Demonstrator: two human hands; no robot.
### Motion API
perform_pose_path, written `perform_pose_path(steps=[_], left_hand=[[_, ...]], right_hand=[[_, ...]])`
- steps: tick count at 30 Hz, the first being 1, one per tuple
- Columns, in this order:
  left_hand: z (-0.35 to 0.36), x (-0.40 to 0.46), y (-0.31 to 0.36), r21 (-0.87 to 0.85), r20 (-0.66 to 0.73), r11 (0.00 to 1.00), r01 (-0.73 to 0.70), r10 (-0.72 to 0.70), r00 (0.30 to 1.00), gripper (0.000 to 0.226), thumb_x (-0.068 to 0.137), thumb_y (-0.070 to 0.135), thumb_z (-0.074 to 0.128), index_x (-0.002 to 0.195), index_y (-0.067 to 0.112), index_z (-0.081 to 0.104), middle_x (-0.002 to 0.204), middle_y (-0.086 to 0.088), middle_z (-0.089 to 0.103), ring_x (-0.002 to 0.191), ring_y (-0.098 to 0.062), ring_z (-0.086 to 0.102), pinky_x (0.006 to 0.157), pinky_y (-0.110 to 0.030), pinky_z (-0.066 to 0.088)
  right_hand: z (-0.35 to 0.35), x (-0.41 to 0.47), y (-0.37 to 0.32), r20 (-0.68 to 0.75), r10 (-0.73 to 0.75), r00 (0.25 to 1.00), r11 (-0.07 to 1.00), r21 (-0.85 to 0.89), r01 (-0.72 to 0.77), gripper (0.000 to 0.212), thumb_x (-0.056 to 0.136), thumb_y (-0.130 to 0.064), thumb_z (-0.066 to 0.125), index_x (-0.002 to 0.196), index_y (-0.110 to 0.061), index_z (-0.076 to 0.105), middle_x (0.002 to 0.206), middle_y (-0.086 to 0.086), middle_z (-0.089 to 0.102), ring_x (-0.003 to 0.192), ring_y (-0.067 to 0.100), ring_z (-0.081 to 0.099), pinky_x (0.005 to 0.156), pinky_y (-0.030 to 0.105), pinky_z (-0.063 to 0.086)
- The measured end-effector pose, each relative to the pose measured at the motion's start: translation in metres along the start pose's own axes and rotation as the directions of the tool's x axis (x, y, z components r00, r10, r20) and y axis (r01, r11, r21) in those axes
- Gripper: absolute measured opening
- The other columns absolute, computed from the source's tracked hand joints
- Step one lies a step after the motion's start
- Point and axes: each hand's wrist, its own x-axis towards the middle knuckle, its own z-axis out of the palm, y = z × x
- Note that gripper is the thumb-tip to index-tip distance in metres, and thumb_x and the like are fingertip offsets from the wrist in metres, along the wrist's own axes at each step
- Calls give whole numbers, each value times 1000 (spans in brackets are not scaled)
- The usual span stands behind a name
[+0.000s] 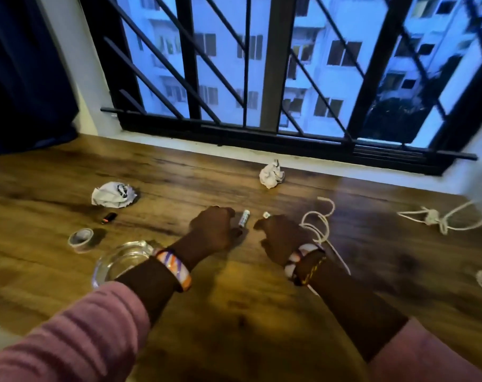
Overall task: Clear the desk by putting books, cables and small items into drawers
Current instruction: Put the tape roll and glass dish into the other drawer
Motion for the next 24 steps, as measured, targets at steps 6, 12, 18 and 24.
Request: perform_pose_path(steps=[6,12,18,24], left_hand=[[40,38,5,37,-143,988,152,-145,979,33,82,46,57,107,24,61,105,-6,63,95,-28,63,71,-31,48],[-1,24,-28,-28,25,994,103,-103,994,30,80,44,63,81,14,68,90,-10,68,85,-28,64,65,-30,46],[-93,-48,-102,-56,120,996,68,-61,991,18,74,24,71,85,11,75,86,-11,72,83,-24,66,70,-30,50],[-92,-111,-153,33,72,996,80,-82,994,26,77,35,68,79,9,72,87,-13,71,90,-28,65,79,-33,51]], right_hand=[[23,62,16,169,206,964,967,-185,-174,39,94,-13,42,132,-6,43,139,18,44,128,33,43,102,39,38],[25,67,-7,54,187,981,977,-117,-180,37,88,-7,46,125,-8,48,130,17,50,121,34,48,96,40,45],[37,48,-75,-45,134,990,974,191,-123,29,89,-16,52,117,-13,59,123,10,58,115,26,52,94,31,43],[36,30,-164,-311,203,929,840,543,-2,11,72,-3,67,78,-12,67,80,7,69,79,23,63,66,23,43]])
